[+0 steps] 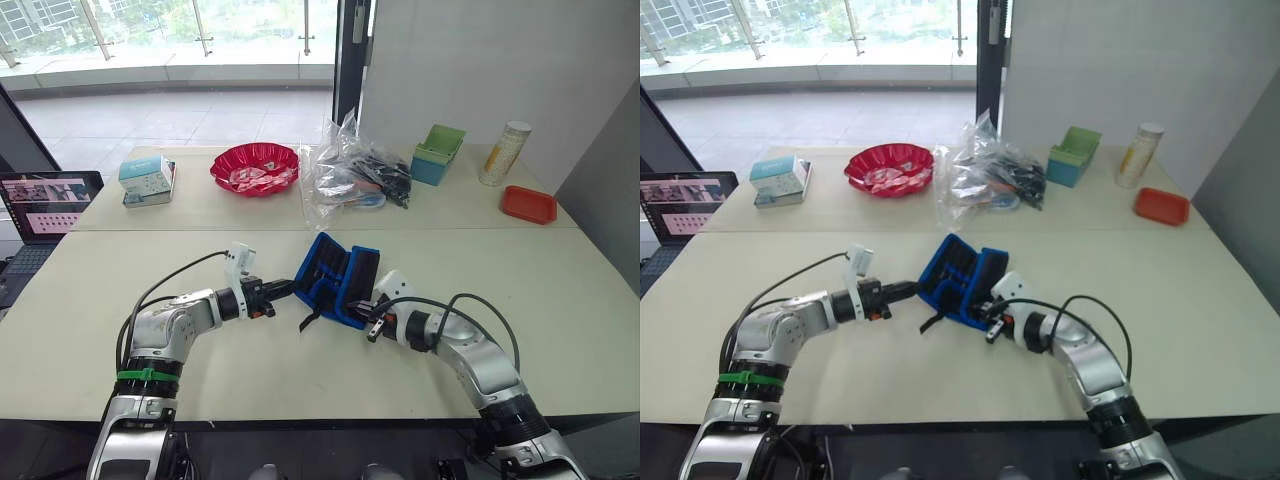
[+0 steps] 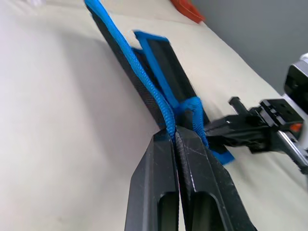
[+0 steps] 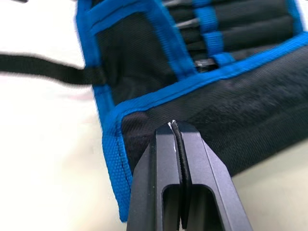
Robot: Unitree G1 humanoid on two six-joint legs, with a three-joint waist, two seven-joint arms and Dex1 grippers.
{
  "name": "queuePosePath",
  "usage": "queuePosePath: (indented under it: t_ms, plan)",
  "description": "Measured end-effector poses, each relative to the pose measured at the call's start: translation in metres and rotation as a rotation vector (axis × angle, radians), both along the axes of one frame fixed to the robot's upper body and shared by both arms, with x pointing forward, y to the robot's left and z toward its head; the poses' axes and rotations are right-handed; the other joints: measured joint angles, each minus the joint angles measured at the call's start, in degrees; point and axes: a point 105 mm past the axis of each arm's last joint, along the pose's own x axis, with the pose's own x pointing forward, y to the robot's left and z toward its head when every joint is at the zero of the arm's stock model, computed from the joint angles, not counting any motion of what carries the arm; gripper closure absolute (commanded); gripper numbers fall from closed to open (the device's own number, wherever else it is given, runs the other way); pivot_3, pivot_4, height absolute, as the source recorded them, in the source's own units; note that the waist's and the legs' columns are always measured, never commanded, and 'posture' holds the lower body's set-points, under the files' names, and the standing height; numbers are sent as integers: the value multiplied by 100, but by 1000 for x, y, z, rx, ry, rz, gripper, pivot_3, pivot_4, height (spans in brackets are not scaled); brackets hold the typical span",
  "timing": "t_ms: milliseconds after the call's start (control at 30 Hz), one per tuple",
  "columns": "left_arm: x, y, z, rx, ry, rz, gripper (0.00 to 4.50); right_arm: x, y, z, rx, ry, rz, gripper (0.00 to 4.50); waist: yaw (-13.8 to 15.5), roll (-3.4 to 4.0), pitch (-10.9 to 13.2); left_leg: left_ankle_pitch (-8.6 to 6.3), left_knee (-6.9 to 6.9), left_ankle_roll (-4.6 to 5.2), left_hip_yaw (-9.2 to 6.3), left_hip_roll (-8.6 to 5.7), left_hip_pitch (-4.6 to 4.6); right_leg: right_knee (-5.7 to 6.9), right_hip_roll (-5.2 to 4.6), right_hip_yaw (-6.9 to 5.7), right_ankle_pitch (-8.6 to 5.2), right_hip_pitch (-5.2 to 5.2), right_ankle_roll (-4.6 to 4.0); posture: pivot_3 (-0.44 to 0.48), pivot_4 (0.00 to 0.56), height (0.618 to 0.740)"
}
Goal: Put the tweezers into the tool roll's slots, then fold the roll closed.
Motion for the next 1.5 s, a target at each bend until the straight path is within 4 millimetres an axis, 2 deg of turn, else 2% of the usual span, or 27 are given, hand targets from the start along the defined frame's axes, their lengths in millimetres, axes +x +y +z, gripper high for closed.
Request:
queuePosePath:
  t_ms: [167, 267, 333, 400, 500, 600, 767, 967, 1100, 1233, 1300, 1367, 1433, 1500]
  plan:
    - [5, -2, 3, 26, -55, -21, 4477, 0, 0, 1, 1, 4, -10, 4500, -3, 0, 0, 5, 0, -9, 8, -2, -9, -2, -1, -2, 0, -1, 0, 0, 150, 740]
    - [3, -28, 13, 13, -109, -111, 4477, 0, 2, 0, 16, 7, -30, 4500, 48, 0, 0, 5, 7, -9, 11, -8, -14, -3, -6, -4, 0, 2, 1, 0, 150, 740]
    - [-5, -51, 14, 15, -130, -199, 4477, 1, 7, 0, 32, 11, -41, 4500, 47, 0, 0, 5, 7, -8, 11, -7, -14, -6, -7, -2, 1, 2, 1, 0, 150, 740]
    - [-12, -64, 11, 30, -132, -257, 4477, 1, 8, -1, 28, 10, -49, 4500, 29, 0, 0, 5, 4, -8, 16, -5, -13, -6, -2, -2, 1, 1, 1, 0, 150, 740]
    - [-16, -70, 6, 68, -125, -295, 4477, 1, 8, -3, 32, 13, -58, 4500, 3, 0, 0, 4, 1, -7, 18, -4, -10, -4, 0, -3, 1, 2, 1, 0, 150, 740]
    - [-18, -73, -8, 152, -121, -315, 4477, 0, 6, -3, 35, 13, -68, 4500, 4, 0, 0, 4, 3, -6, 18, -6, -11, -5, -1, -2, 1, 3, 1, 0, 150, 740]
    - [-16, -80, -29, 214, -121, -326, 4477, -2, 0, -1, 41, 37, -83, 4500, 29, 0, 0, 1, 5, -1, 17, -7, -10, -8, -3, -3, 0, 5, 1, 0, 150, 740]
    - [-13, -91, -36, 195, -141, -341, 4477, -3, -12, 3, 23, 64, -109, 4500, 153, 0, 0, -5, 11, 9, 16, -12, -14, -9, -7, -3, 1, 7, 1, 0, 150, 740]
    - [-12, -94, -39, 198, -148, -344, 4477, -6, -29, 24, 75, 45, -144, 4500, 194, -1, 0, -9, 13, 16, 16, -13, -15, -11, -10, -3, 1, 10, 2, 0, 150, 740]
    - [-9, -94, -41, 238, -152, -345, 4477, -2, -52, 74, 182, -44, -177, 4500, 190, -1, -1, -11, 12, 18, 17, -12, -9, -16, -8, -2, 1, 16, 2, 0, 150, 740]
    - [-8, -93, -42, 261, -158, -345, 4477, 3, -50, 103, 235, -104, -167, 4500, 169, -2, -6, -11, 9, 19, 16, -10, 5, -30, -5, -1, 0, 18, 1, 0, 150, 740]
    - [-7, -96, -43, 302, -185, -347, 4477, 14, -40, 119, 273, -117, -163, 4500, 169, -2, -17, -11, 7, 19, 17, -10, 11, -31, -3, -1, 1, 24, 1, 0, 150, 740]
    - [-7, -101, -44, 327, -203, -354, 4477, 20, -33, 121, 269, -111, -156, 4500, 210, -2, -25, -11, 9, 19, 17, -12, 11, -28, -6, -2, 1, 28, 2, 0, 150, 740]
    - [-7, -108, -44, 349, -216, -358, 4477, 28, -19, 106, 188, -73, -141, 4500, 273, -7, -34, -13, 13, 22, 17, -16, 12, -28, -9, -2, 1, 31, 2, 0, 150, 740]
